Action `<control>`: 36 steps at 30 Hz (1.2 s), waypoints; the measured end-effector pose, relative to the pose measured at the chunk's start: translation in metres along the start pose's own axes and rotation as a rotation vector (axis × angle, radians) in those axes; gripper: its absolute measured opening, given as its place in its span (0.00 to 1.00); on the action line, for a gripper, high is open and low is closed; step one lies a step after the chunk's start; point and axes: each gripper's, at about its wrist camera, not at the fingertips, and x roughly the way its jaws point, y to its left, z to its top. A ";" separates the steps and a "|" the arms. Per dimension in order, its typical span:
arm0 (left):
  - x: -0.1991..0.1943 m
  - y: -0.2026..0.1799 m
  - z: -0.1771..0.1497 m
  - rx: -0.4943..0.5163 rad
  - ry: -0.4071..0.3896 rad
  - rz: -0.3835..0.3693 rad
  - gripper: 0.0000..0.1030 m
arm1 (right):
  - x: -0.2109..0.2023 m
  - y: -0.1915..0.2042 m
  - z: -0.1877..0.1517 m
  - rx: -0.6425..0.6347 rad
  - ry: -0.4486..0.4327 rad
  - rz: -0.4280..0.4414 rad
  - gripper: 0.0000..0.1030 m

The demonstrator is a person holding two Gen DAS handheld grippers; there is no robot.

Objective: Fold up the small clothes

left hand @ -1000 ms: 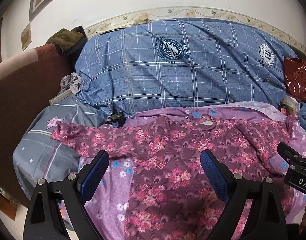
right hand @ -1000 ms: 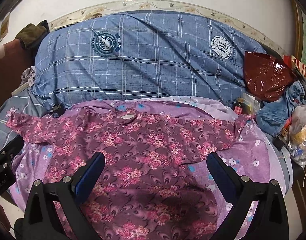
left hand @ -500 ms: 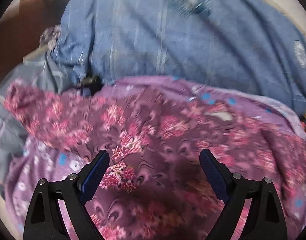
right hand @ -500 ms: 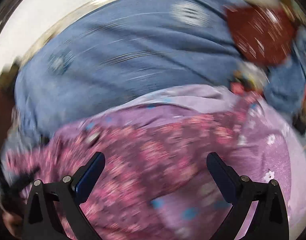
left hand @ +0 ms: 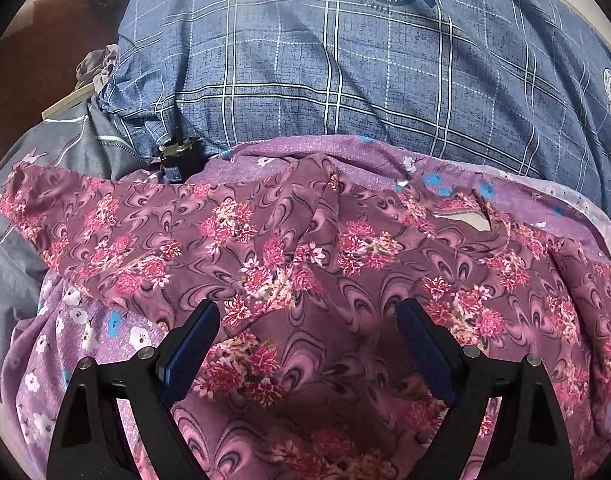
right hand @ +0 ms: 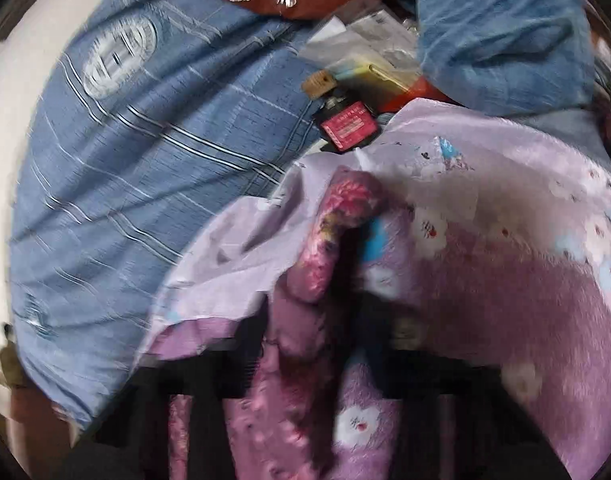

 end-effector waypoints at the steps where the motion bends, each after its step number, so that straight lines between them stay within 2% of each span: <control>1: -0.002 0.001 0.000 -0.004 -0.003 -0.005 0.88 | -0.005 0.001 -0.001 0.004 -0.009 0.005 0.04; 2: -0.017 0.007 -0.009 -0.005 -0.008 -0.006 0.88 | -0.015 0.004 -0.002 -0.001 -0.029 0.027 0.04; 6: -0.039 0.027 -0.010 -0.038 -0.043 -0.008 0.88 | -0.077 0.034 -0.006 -0.054 -0.146 0.124 0.04; 11: -0.070 0.061 -0.013 -0.076 -0.111 0.042 0.88 | -0.137 0.116 -0.027 -0.159 -0.172 0.288 0.04; 14: -0.082 0.089 -0.014 -0.114 -0.145 0.095 0.88 | -0.159 0.193 -0.068 -0.257 -0.137 0.451 0.04; 16: -0.086 0.111 -0.015 -0.146 -0.160 0.138 0.88 | -0.157 0.240 -0.100 -0.312 -0.091 0.529 0.04; 17: -0.087 0.120 -0.016 -0.162 -0.160 0.151 0.88 | -0.158 0.252 -0.118 -0.330 -0.074 0.551 0.04; 20: -0.089 0.151 -0.018 -0.236 -0.145 0.172 0.88 | -0.135 0.319 -0.174 -0.414 0.009 0.628 0.04; 22: -0.090 0.173 -0.020 -0.291 -0.126 0.188 0.88 | -0.106 0.362 -0.224 -0.464 0.094 0.640 0.05; 24: -0.088 0.187 -0.019 -0.326 -0.110 0.201 0.88 | -0.085 0.385 -0.258 -0.490 0.155 0.633 0.05; 26: -0.087 0.200 -0.020 -0.362 -0.097 0.219 0.88 | -0.050 0.405 -0.311 -0.542 0.235 0.569 0.09; 27: -0.087 0.206 -0.022 -0.378 -0.087 0.233 0.88 | -0.037 0.406 -0.323 -0.556 0.263 0.540 0.10; 29: -0.083 0.215 -0.023 -0.407 -0.063 0.241 0.88 | -0.001 0.405 -0.370 -0.586 0.371 0.458 0.20; 31: -0.075 0.219 -0.015 -0.432 -0.048 0.223 0.88 | 0.029 0.397 -0.407 -0.618 0.498 0.404 0.56; 33: -0.073 0.216 -0.014 -0.431 -0.042 0.219 0.88 | 0.049 0.386 -0.432 -0.654 0.595 0.354 0.57; 34: -0.073 0.214 -0.013 -0.426 -0.045 0.214 0.88 | 0.050 0.384 -0.434 -0.669 0.614 0.356 0.58; 36: -0.069 0.215 -0.008 -0.420 -0.061 0.199 0.88 | 0.033 0.379 -0.433 -0.725 0.622 0.421 0.58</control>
